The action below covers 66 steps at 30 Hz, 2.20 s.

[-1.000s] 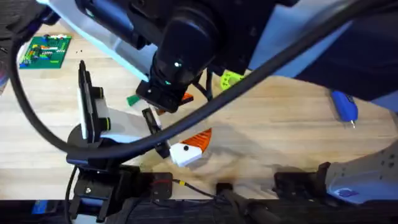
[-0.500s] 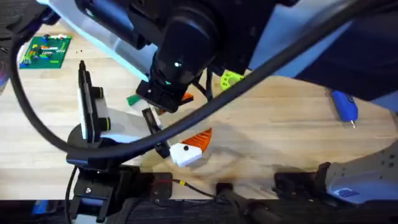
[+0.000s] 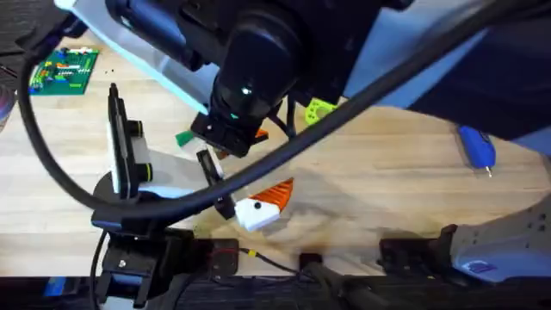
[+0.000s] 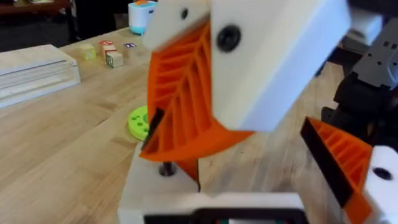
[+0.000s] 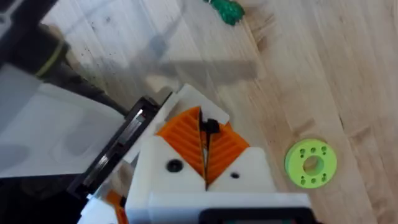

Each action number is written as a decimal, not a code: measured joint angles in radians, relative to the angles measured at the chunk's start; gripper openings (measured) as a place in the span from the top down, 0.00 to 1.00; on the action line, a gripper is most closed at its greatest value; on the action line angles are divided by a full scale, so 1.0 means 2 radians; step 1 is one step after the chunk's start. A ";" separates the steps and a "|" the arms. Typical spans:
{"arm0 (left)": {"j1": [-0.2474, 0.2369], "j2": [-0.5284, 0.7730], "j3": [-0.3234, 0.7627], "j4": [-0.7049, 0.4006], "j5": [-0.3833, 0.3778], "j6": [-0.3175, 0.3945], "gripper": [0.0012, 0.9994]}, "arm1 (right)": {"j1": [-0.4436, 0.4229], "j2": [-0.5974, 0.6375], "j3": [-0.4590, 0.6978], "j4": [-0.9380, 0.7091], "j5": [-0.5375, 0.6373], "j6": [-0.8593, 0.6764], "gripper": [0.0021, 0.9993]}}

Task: Pick up the gripper from the table and insert it into the empty holder that is missing its gripper. Then pick up a screw, insert it into the mounting hole, and use the screwdriver to tighten it. Finally, clean up the table by picking up the vegetable and placing it into the bucket.

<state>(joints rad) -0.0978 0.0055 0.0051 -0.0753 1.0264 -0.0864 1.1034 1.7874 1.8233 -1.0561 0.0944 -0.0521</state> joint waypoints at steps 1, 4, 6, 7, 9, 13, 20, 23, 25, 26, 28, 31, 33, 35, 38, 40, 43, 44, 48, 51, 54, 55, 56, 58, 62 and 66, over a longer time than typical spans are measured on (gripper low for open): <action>0.000 0.000 0.000 0.000 0.000 0.000 0.01 | 0.000 0.000 0.000 0.000 0.001 0.000 1.00; 0.000 0.000 0.000 0.000 0.000 0.000 0.01 | 0.000 0.000 0.000 0.000 0.000 0.000 1.00; 0.000 0.000 0.000 0.000 0.000 0.000 0.01 | 0.000 0.000 0.000 0.000 -0.005 0.000 1.00; 0.000 0.000 0.000 0.000 0.000 0.000 0.01 | 0.000 0.000 0.000 -0.001 -0.007 0.001 1.00; 0.000 0.000 0.000 0.000 0.000 0.000 0.01 | 0.000 0.000 0.000 -0.002 -0.009 0.002 1.00; 0.000 0.000 0.000 0.000 0.000 0.000 0.01 | 0.000 0.003 0.000 -0.004 -0.010 0.002 1.00; 0.000 0.000 0.000 -0.004 0.000 -0.001 0.01 | 0.000 0.015 0.000 -0.004 -0.013 0.002 1.00; 0.000 0.000 0.000 -0.004 0.000 -0.001 0.01 | 0.000 0.015 0.000 -0.004 -0.013 0.002 0.99; 0.000 0.000 0.000 -0.004 -0.001 -0.001 0.01 | 0.000 0.015 0.000 -0.004 -0.013 0.005 0.79; 0.000 0.000 0.000 -0.004 0.000 -0.001 0.01 | -0.001 0.015 0.000 -0.004 -0.010 0.006 0.67; 0.000 0.000 0.000 -0.004 -0.001 -0.002 0.01 | -0.006 0.015 0.000 -0.004 -0.003 0.008 0.46; 0.000 0.000 0.000 -0.004 -0.001 -0.006 0.01 | -0.016 0.015 0.000 -0.004 -0.001 0.011 0.24; 0.000 0.000 0.000 -0.004 -0.001 -0.006 0.01 | -0.022 0.013 0.000 -0.005 -0.003 0.011 0.17; 0.000 0.000 0.000 -0.003 -0.001 -0.006 0.01 | -0.030 0.012 0.000 -0.005 -0.007 0.013 0.15; 0.000 0.000 0.000 -0.001 -0.001 -0.004 0.01 | -0.058 0.011 0.004 -0.008 -0.027 0.018 0.14; 0.000 0.000 0.000 0.001 -0.001 -0.003 0.01 | -0.077 0.009 0.010 -0.008 -0.027 0.019 0.13; 0.000 0.000 0.000 0.001 -0.001 -0.002 0.01 | -0.111 0.003 0.020 -0.007 -0.025 0.022 0.13; 0.000 0.000 0.000 0.002 -0.001 -0.002 0.01 | -0.122 0.000 0.023 -0.007 -0.025 0.023 0.13; 0.000 0.000 0.000 0.002 -0.001 -0.002 0.01 | -0.163 -0.016 0.037 -0.007 -0.023 0.023 0.13; 0.000 0.000 0.000 0.002 -0.001 -0.002 0.01 | -0.200 -0.024 0.046 -0.007 -0.023 0.023 0.13; 0.000 0.000 0.000 0.002 -0.001 -0.002 0.01 | -0.248 -0.024 0.047 0.008 -0.023 0.033 0.13; 0.000 0.000 0.000 0.002 -0.001 -0.002 0.01 | -0.265 -0.024 0.047 0.019 -0.023 0.040 0.13; 0.000 0.000 0.000 0.002 -0.001 -0.002 0.01 | -0.279 -0.024 0.047 0.030 -0.023 0.046 0.13; 0.000 0.000 0.000 0.002 -0.001 -0.002 0.01 | -0.307 -0.024 0.047 0.057 -0.023 0.055 0.13; 0.000 0.000 0.000 0.002 -0.001 -0.002 0.01 | -0.346 -0.024 0.047 0.083 -0.022 0.067 0.13; 0.000 0.000 0.000 0.002 -0.001 -0.001 0.17 | -0.395 -0.032 0.047 0.069 -0.022 0.069 0.13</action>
<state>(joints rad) -0.0978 0.0055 0.0051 -0.0715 1.0249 -0.0879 0.3144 1.7232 1.9175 -0.9185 0.0509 0.0868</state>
